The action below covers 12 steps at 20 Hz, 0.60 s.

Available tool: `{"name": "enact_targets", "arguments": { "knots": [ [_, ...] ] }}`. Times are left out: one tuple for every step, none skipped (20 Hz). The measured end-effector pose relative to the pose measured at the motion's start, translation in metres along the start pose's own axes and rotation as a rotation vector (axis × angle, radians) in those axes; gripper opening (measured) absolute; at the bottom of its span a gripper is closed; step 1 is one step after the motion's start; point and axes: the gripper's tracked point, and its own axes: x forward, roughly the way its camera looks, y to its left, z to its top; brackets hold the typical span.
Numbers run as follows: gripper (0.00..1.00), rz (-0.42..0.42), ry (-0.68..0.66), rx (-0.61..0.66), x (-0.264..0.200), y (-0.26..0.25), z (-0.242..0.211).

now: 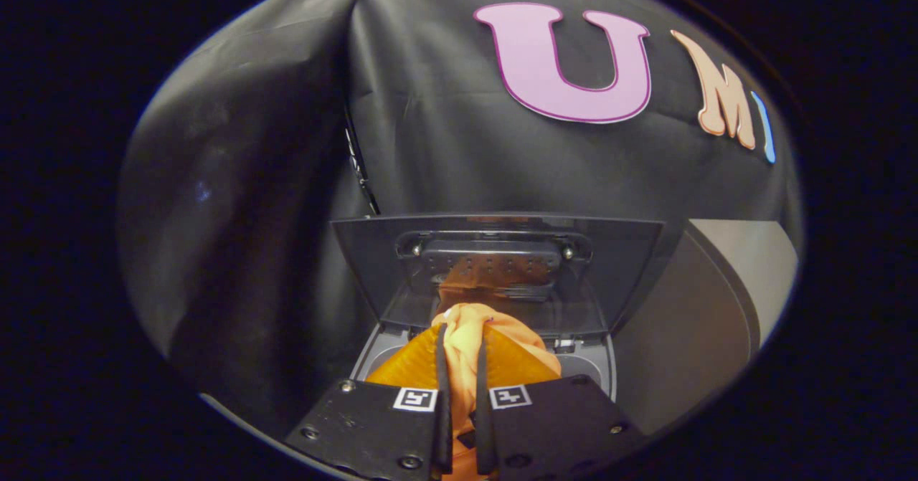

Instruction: Put the clothes into the washing machine and then close the washing machine lid.

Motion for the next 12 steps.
{"name": "enact_targets", "arguments": {
  "knots": [
    [0.14, -0.001, 0.006, -0.001, 0.001, 0.000, -0.002],
    [0.15, -0.009, 0.007, -0.004, 0.004, -0.002, -0.002],
    [0.16, -0.017, 0.010, -0.006, 0.005, -0.002, -0.002],
    [0.18, -0.022, 0.012, -0.005, 0.007, -0.002, -0.003],
    [0.19, -0.033, 0.017, -0.002, 0.008, -0.003, -0.003],
    [0.20, -0.045, 0.016, 0.000, 0.010, -0.006, -0.003],
    [0.25, -0.057, 0.015, 0.000, 0.010, -0.008, -0.003],
    [0.30, -0.063, 0.011, 0.003, 0.009, -0.009, 0.001],
    [0.36, -0.062, -0.003, 0.009, 0.010, -0.008, 0.004],
    [0.42, -0.057, -0.003, 0.009, 0.007, -0.007, 0.006],
    [0.48, -0.057, -0.007, 0.005, 0.007, -0.006, 0.009],
    [0.54, -0.064, -0.017, 0.001, 0.006, -0.007, 0.014]
  ]
}}
